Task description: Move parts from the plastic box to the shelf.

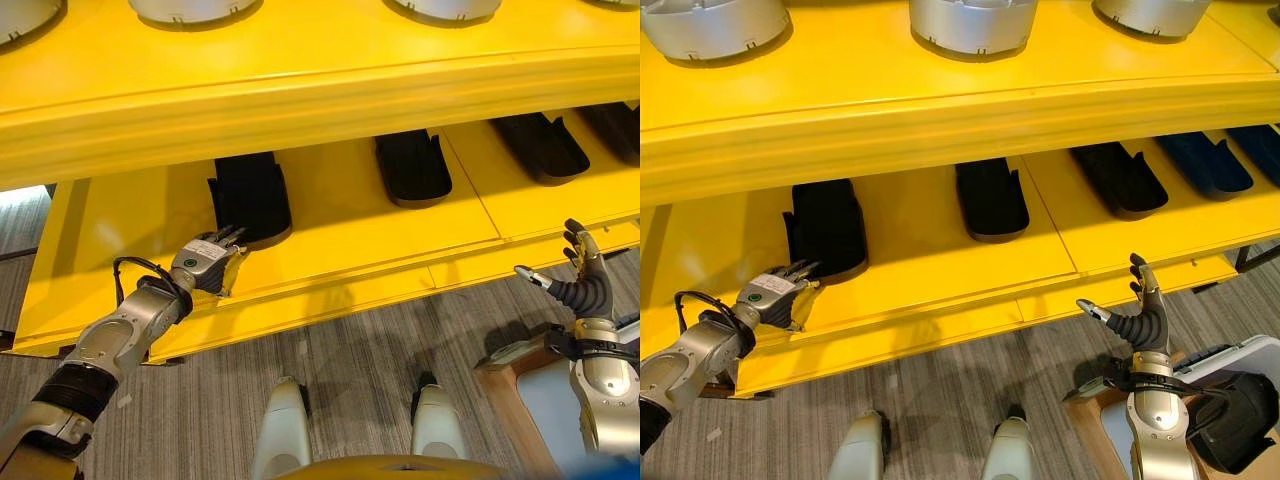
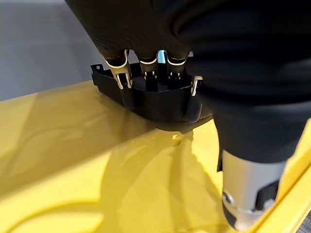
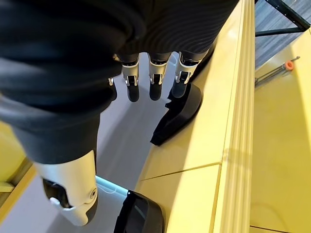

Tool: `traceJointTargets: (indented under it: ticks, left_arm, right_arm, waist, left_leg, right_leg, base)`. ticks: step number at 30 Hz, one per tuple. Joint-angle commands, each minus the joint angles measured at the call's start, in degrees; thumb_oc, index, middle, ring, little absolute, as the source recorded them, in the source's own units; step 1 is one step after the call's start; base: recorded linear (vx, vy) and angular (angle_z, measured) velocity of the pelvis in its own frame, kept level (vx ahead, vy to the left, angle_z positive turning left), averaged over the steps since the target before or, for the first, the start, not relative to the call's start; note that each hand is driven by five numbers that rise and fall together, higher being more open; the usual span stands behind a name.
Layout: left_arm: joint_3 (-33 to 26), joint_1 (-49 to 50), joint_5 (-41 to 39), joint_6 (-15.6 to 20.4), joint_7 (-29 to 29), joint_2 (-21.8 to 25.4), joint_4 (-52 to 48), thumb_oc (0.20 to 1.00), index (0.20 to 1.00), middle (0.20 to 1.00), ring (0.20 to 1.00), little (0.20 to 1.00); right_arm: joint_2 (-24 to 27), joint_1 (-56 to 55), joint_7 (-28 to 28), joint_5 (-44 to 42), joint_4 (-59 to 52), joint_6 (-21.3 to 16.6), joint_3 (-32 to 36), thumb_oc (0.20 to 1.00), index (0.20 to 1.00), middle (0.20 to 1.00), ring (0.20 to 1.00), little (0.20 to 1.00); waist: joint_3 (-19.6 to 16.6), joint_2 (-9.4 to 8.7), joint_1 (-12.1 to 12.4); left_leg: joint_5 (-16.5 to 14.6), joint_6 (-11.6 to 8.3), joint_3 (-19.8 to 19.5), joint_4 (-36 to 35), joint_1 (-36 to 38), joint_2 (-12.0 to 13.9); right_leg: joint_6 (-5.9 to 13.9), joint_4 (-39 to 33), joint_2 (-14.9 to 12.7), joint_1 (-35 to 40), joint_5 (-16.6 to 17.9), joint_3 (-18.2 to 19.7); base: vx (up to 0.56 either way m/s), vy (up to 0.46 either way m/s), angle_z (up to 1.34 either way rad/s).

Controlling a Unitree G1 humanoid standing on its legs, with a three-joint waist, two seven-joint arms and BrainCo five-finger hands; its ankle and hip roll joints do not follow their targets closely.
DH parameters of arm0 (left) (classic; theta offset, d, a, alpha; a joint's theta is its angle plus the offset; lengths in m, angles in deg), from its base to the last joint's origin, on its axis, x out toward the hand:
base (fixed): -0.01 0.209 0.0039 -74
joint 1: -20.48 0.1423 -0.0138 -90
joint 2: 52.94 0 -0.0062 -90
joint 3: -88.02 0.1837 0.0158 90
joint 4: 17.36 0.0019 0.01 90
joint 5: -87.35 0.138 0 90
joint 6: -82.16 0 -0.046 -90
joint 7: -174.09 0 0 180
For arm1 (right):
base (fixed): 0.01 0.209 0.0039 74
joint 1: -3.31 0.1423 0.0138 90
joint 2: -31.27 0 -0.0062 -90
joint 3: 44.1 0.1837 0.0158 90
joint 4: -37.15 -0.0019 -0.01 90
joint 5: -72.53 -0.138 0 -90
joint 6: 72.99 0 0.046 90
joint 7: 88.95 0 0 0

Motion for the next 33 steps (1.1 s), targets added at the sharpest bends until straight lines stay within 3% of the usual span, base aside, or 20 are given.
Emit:
traceJointTargets:
  ticks: [1,33]
  left_arm:
    - [-0.2,-4.2,-0.6,-1.1,-1.4,0.8,1.2,1.000,1.000,1.000,1.000,1.000]
    - [-5.7,-1.3,-0.3,-1.1,-1.2,6.8,-1.9,1.000,1.000,1.000,1.000,1.000]
  right_arm:
    - [2.4,-0.6,-0.5,-1.1,-4.5,-1.8,2.3,1.000,1.000,1.000,1.000,1.000]
    - [2.4,-1.4,0.5,-1.3,-4.3,-1.1,3.0,1.000,1.000,1.000,1.000,1.000]
  waist:
    - [-2.5,0.38,0.1]
    - [-2.4,0.83,0.6]
  left_leg:
    - [8.0,0.87,-2.5,-2.2,-0.9,-0.2]
    - [8.2,0.85,-2.3,-2.0,-1.4,-0.2]
  right_leg:
    - [-3.69,9.6,3.0,-2.3,0.9,0.4]
    - [-3.63,9.4,3.1,-2.4,1.3,0.3]
  base:
    - [0.00,0.000,0.00]
    - [0.00,0.000,-0.01]
